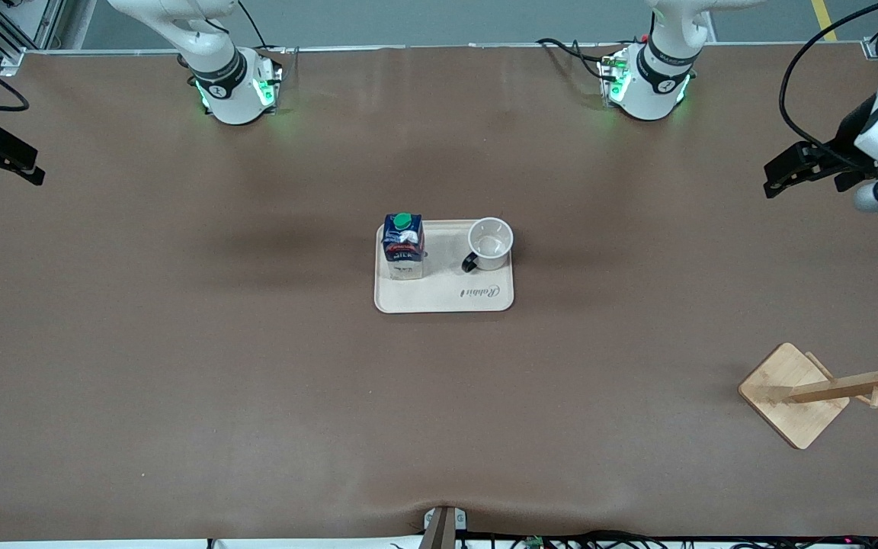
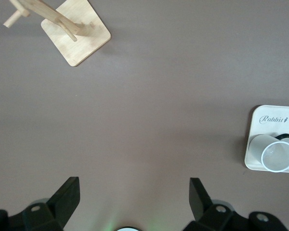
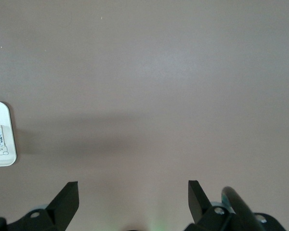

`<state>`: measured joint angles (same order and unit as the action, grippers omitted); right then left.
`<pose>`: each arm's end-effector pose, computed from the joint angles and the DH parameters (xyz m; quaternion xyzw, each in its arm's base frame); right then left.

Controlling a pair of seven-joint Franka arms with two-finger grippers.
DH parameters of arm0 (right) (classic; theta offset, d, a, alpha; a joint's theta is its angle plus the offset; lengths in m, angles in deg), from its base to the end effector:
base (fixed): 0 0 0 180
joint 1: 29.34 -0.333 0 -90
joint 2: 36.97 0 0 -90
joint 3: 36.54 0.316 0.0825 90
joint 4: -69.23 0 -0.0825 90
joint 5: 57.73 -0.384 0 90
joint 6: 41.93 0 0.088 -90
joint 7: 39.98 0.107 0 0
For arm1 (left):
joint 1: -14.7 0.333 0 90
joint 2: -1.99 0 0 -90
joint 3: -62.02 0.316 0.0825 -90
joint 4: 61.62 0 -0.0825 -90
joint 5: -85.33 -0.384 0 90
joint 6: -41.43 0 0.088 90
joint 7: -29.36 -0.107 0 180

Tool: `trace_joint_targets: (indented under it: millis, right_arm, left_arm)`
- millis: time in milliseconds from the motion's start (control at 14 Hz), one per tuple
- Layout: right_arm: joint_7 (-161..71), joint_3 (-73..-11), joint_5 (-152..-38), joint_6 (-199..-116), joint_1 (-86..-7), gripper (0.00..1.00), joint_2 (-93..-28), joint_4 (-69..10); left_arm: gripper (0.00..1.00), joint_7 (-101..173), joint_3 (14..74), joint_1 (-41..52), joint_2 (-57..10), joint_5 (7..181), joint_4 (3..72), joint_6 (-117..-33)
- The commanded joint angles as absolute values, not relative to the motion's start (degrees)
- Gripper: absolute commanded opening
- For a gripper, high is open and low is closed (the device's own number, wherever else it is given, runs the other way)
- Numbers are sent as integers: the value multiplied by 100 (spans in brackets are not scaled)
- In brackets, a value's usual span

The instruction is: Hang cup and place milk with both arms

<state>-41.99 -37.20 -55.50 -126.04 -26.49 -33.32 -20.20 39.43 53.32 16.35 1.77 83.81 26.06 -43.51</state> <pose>0.5227 -0.0368 0.6547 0.9996 -0.0148 -0.0155 0.0183 0.5430 -0.0639 0.6339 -0.9992 -0.0272 0.0236 0.0166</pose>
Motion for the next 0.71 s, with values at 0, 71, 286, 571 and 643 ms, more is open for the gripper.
trace_joint_targets:
  millis: [0,71,286,571,643]
  right_arm:
    - [-4279,-3672,-5606,-12507,-2556,100,-3398,-1874]
    - [-4279,-3672,-5606,-12516,-2556,100,-3398,-1874]
    - [-4279,-3672,-5606,-12508,-2565,100,-3398,-1874]
    - [-4279,-3672,-5606,-12516,-2547,100,-3398,-1874]
    - [-4279,-3672,-5606,-12508,-2556,100,-3398,-1874]
  left_arm:
    - [100,3912,5025,1646,-47,8269,2591,-4321]
    - [100,3877,4981,1646,-56,8269,2688,-4452]
    - [100,3561,4718,1629,-126,8296,3144,-5128]
    - [100,3463,4270,1629,-626,8269,3172,-5349]
    - [100,3463,4130,1629,-740,8261,3172,-5419]
